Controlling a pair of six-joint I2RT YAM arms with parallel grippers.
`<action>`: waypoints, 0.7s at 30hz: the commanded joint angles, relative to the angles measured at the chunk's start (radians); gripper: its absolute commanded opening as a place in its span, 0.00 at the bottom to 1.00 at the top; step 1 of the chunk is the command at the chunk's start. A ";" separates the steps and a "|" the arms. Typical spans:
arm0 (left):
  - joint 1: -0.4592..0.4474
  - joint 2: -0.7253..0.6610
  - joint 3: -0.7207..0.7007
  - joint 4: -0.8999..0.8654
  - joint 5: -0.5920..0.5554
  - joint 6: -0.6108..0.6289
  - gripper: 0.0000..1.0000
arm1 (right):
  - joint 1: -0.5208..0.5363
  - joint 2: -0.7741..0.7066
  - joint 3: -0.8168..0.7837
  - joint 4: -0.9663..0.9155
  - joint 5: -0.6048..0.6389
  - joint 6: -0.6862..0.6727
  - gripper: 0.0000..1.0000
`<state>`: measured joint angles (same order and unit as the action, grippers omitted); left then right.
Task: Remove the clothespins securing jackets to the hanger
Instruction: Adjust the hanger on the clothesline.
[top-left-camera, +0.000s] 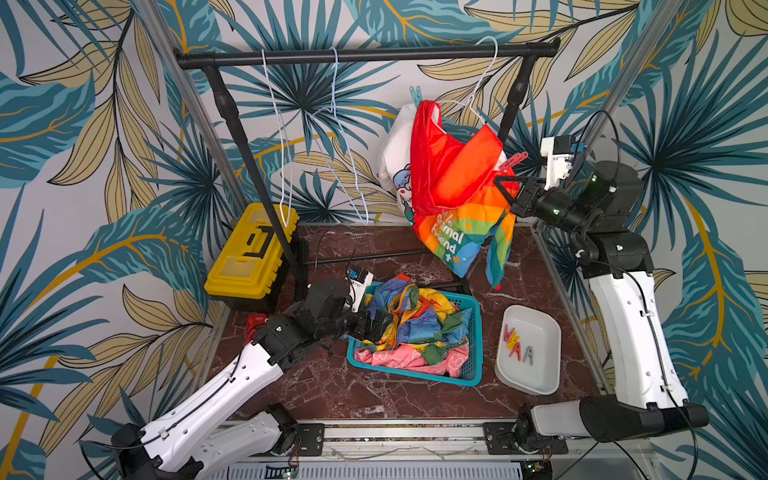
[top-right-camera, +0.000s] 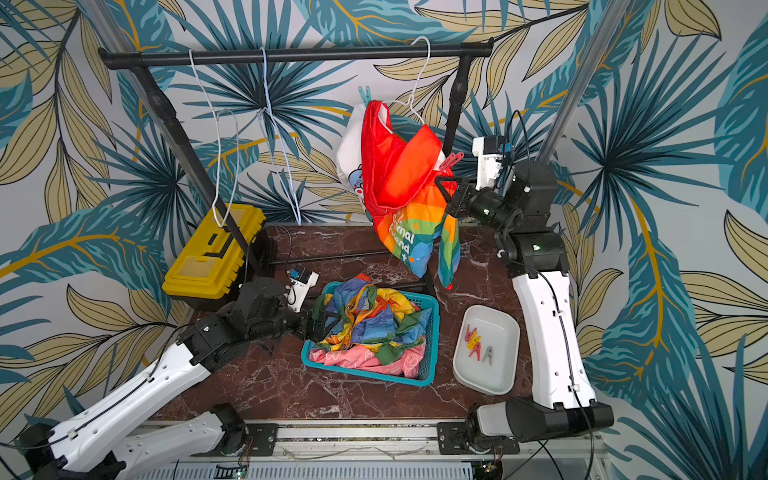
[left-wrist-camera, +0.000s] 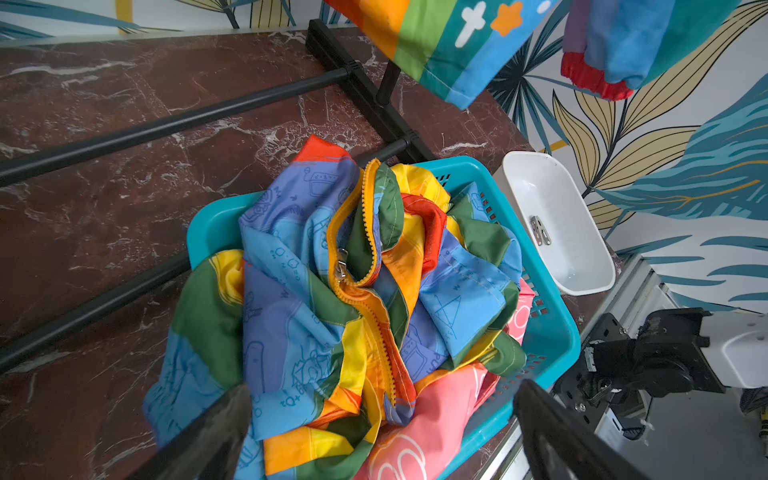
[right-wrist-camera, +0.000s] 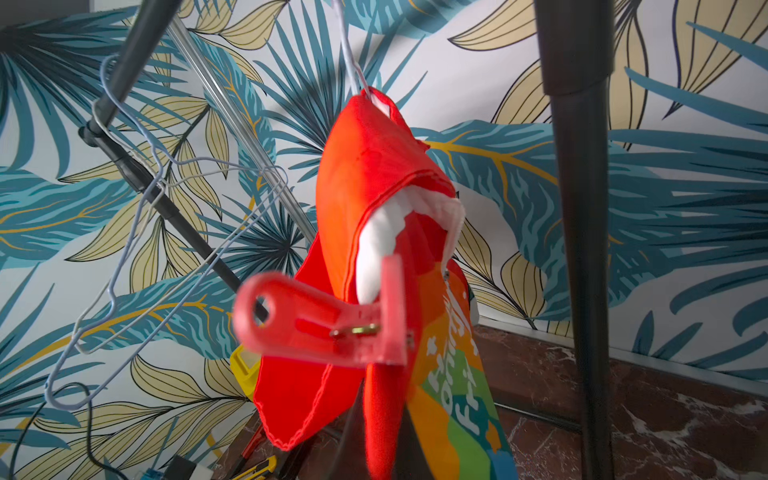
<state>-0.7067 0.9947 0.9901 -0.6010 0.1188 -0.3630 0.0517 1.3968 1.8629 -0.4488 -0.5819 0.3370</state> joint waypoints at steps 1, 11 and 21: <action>0.004 0.011 0.010 0.017 -0.012 0.006 1.00 | -0.001 -0.035 0.026 0.107 -0.027 0.048 0.00; 0.004 0.065 0.028 0.017 0.032 -0.019 1.00 | -0.003 -0.046 0.119 0.167 -0.043 0.041 0.00; 0.004 0.039 0.022 0.017 -0.014 -0.026 0.99 | -0.003 -0.119 0.134 0.090 -0.043 0.032 0.00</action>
<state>-0.7059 1.0698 0.9974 -0.5972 0.1368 -0.3893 0.0513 1.3430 2.0079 -0.4103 -0.6140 0.3744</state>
